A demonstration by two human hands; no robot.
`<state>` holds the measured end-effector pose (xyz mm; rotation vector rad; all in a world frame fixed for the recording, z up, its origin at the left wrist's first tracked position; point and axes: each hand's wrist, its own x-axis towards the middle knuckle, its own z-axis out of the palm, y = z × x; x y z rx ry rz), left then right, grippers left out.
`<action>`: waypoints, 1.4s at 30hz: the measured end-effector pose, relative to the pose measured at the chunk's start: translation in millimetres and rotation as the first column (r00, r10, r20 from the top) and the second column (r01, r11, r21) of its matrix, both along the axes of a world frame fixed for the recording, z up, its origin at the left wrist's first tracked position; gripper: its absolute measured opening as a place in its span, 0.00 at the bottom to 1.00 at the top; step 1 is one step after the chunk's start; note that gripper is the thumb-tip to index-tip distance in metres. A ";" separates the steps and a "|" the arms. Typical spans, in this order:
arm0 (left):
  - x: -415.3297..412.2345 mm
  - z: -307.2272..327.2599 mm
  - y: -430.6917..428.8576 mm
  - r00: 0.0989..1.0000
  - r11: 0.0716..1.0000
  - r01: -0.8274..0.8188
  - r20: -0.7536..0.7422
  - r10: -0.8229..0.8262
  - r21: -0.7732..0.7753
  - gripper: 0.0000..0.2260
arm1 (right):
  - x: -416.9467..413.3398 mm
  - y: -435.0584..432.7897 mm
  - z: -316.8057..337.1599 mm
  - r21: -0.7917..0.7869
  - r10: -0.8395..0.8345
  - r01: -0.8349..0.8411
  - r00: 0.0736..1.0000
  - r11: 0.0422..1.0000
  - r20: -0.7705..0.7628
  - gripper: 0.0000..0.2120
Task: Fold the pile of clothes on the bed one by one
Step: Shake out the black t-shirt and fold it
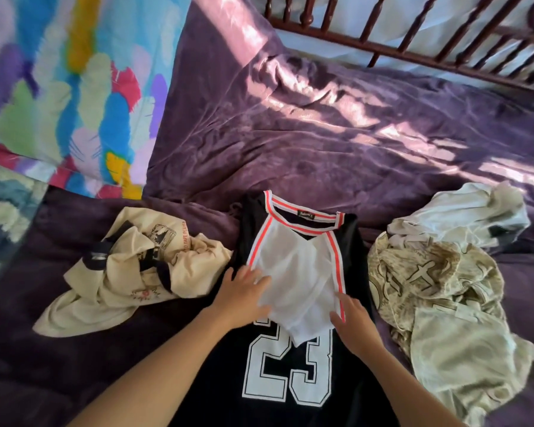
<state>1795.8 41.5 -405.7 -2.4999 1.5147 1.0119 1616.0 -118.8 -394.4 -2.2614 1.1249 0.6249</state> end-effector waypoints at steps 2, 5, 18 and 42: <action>11.2 -3.4 -4.1 0.992 0.983 -0.079 0.079 0.093 -0.166 0.31 | 1.1 -17.3 -0.7 -0.017 -0.010 0.010 1.000 1.000 0.008 0.23; 38.7 1.6 -26.1 0.964 0.948 -0.188 0.135 0.228 -0.257 0.22 | 15.6 -48.3 -2.1 -0.086 -0.059 0.063 0.997 0.994 0.051 0.22; 138.4 -58.0 -102.0 0.349 0.379 -0.925 -0.453 0.821 -0.026 0.20 | 100.1 -157.8 -47.4 0.226 -0.526 0.484 0.828 0.845 0.195 0.38; 1.3 17.7 122.5 0.962 0.934 -0.063 0.226 0.150 -0.351 0.21 | -112.3 -54.0 -0.6 -0.125 0.211 -0.194 0.967 0.973 0.142 0.23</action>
